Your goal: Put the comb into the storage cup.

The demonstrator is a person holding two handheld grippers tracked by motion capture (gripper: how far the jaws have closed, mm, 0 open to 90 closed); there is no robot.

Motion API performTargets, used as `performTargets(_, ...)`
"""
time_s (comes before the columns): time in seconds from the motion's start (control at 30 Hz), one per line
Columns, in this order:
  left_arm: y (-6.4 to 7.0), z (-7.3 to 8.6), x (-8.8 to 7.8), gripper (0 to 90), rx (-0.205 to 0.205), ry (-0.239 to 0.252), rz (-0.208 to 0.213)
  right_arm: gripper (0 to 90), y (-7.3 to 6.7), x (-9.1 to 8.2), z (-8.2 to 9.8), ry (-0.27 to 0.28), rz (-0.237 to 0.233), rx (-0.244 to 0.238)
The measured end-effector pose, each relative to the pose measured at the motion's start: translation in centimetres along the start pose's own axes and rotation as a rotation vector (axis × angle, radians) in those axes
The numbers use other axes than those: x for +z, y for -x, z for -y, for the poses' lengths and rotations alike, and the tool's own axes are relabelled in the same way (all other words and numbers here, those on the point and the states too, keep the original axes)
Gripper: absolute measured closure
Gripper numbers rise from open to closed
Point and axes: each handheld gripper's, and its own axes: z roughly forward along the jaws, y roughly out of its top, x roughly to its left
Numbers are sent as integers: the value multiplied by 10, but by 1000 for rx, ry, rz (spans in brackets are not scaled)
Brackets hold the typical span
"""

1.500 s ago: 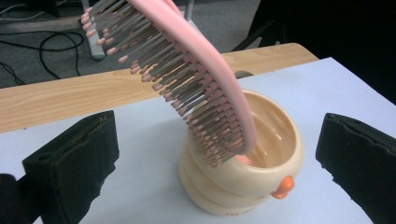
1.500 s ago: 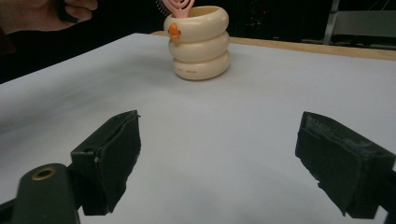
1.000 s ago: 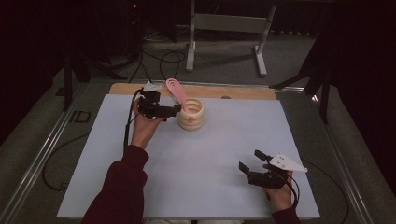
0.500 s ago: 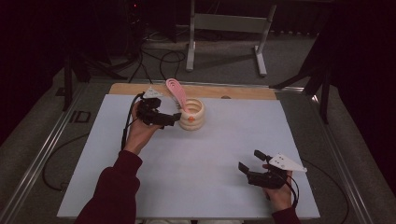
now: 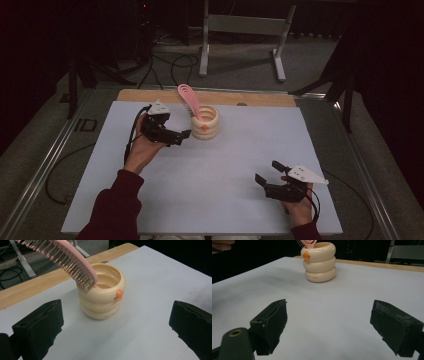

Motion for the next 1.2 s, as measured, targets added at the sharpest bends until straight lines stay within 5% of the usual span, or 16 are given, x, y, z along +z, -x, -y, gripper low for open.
performTargets(0.7,1,51,-43,2,-27,64,-34,142,-2,2,0,-5,-1,-9)
performTargets(1.2,-4,115,-66,2,-50,76,-104,142,-1,1,0,-6,5,-9)
